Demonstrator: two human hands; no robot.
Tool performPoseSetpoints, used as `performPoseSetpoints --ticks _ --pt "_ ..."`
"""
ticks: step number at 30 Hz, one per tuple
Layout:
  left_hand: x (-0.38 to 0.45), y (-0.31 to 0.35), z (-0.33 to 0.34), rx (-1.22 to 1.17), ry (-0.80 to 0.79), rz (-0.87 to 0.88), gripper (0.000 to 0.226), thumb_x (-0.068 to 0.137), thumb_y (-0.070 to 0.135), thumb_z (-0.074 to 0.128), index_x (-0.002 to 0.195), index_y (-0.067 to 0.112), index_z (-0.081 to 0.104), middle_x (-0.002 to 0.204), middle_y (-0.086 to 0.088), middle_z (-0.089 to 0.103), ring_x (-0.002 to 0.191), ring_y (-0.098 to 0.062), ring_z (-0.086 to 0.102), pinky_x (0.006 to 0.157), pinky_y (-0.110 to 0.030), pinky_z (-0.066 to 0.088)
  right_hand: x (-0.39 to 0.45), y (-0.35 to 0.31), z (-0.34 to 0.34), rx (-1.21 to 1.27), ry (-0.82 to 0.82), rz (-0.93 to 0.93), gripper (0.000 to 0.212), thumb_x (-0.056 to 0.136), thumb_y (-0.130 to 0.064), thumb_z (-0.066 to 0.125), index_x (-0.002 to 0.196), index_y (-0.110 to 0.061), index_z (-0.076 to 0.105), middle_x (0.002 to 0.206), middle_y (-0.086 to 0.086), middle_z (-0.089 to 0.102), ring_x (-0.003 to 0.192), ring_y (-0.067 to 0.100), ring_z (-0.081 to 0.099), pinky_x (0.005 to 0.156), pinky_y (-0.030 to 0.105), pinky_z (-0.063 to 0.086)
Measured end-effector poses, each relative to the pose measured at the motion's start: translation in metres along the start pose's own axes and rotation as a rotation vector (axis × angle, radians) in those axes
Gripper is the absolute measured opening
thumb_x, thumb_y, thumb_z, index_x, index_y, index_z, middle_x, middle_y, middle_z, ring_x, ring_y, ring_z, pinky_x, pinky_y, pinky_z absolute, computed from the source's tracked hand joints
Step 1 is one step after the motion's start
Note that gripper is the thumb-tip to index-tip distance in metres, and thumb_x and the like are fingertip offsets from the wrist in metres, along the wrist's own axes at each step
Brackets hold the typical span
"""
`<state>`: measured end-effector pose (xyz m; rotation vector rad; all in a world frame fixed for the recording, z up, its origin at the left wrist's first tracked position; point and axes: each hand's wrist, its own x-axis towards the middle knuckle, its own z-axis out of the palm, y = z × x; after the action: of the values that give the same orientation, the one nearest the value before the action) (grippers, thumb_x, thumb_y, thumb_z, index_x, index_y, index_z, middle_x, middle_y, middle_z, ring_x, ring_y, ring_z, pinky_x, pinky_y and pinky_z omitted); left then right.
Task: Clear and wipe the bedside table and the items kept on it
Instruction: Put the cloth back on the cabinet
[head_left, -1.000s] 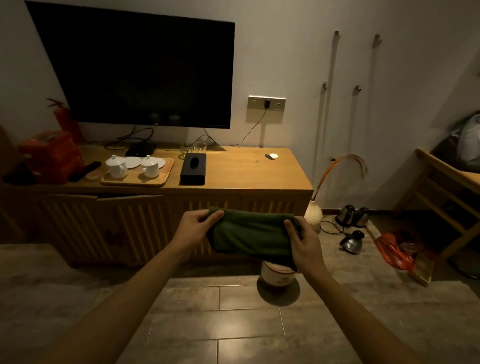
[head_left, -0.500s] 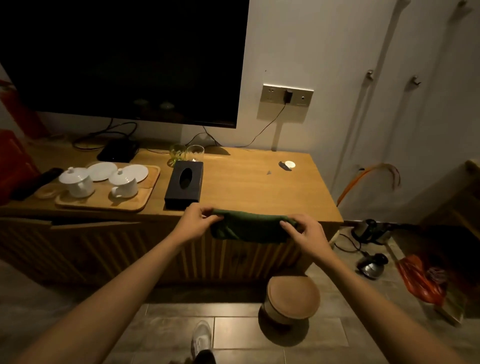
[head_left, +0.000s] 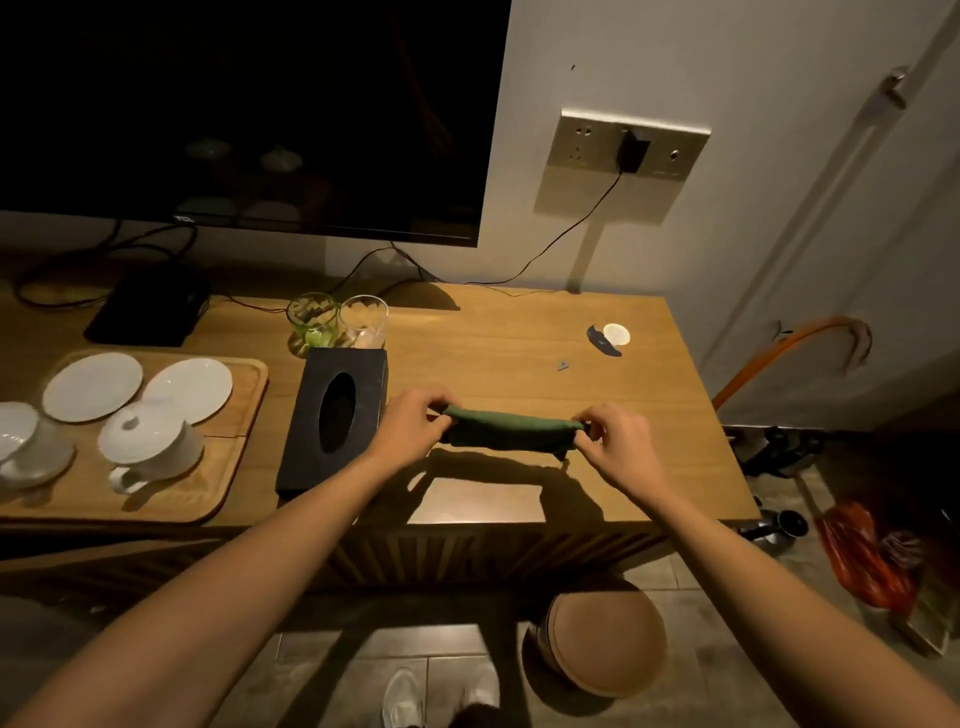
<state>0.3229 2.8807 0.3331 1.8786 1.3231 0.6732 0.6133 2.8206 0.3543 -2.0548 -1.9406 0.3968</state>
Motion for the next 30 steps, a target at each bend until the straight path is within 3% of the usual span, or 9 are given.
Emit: performPoseSetpoints --ticks 5,9,13,20,24,27,30 --pt "0.014 -0.030 0.020 0.110 0.032 0.012 0.020 0.085 0.003 0.066 0.096 0.020 0.070 0.096 0.013 0.063 0.092 0.000 0.055 0.081 -0.012 0.044 0.019 0.021 0.035 0.062 -0.036 -0.018 0.012 0.088 -0.016 0.069 0.099 -0.019 0.070 0.082 -0.009 0.058 0.075 0.007 0.055 0.065 0.024 0.045" --pt "-0.020 -0.061 0.041 0.280 -0.143 -0.008 0.013 0.086 0.011 0.068 0.092 0.022 0.065 0.100 0.011 0.062 0.100 -0.007 0.054 0.089 -0.027 0.047 -0.003 0.041 0.073 0.088 -0.151 -0.049 0.009 0.084 -0.014 0.071 0.091 -0.017 0.065 0.081 -0.007 0.055 0.071 0.013 0.056 0.062 0.030 0.046" --pt "-0.047 -0.083 0.060 0.401 -0.237 -0.020 0.013 0.085 0.014 0.068 0.094 0.023 0.066 0.103 0.009 0.062 0.105 -0.010 0.054 0.081 -0.031 0.052 -0.026 0.056 0.099 0.074 -0.284 -0.069 0.009 0.085 -0.019 0.066 0.092 -0.016 0.061 0.088 -0.002 0.057 0.078 0.021 0.060 0.066 0.041 0.052" --pt "-0.048 -0.089 0.068 0.490 -0.254 -0.030 0.013 0.085 0.022 0.059 0.094 0.027 0.066 0.103 0.014 0.052 0.104 -0.007 0.049 0.066 -0.029 0.053 -0.042 0.067 0.102 0.062 -0.371 -0.109 0.018 0.092 -0.030 0.059 0.105 -0.019 0.063 0.099 -0.003 0.058 0.088 0.020 0.062 0.074 0.040 0.053" --pt "-0.043 -0.080 0.066 0.505 -0.220 -0.012 0.015 0.083 0.024 0.052 0.090 0.026 0.065 0.101 0.013 0.051 0.101 -0.010 0.051 0.063 -0.029 0.053 -0.044 0.065 0.094 0.093 -0.325 -0.097 0.023 0.094 -0.035 0.059 0.108 -0.019 0.067 0.100 -0.003 0.058 0.088 0.018 0.062 0.074 0.038 0.054" --pt "-0.038 -0.070 0.063 0.522 -0.179 0.040 0.027 0.086 0.034 0.050 0.108 0.028 0.065 0.116 0.011 0.052 0.108 -0.009 0.050 0.060 -0.019 0.046 -0.046 0.065 0.085 0.074 -0.222 -0.080 0.027 0.097 -0.036 0.056 0.115 -0.018 0.067 0.107 -0.001 0.059 0.098 0.018 0.060 0.077 0.036 0.054" --pt "-0.030 -0.054 0.057 0.562 -0.170 0.122 0.051 0.088 0.043 0.051 0.138 0.032 0.051 0.146 0.007 0.041 0.126 -0.012 0.043 0.072 -0.024 0.054 -0.051 0.064 0.073 -0.007 -0.104 -0.068 0.040 0.099 -0.043 0.051 0.132 -0.022 0.060 0.135 0.000 0.056 0.124 0.019 0.053 0.095 0.037 0.051"
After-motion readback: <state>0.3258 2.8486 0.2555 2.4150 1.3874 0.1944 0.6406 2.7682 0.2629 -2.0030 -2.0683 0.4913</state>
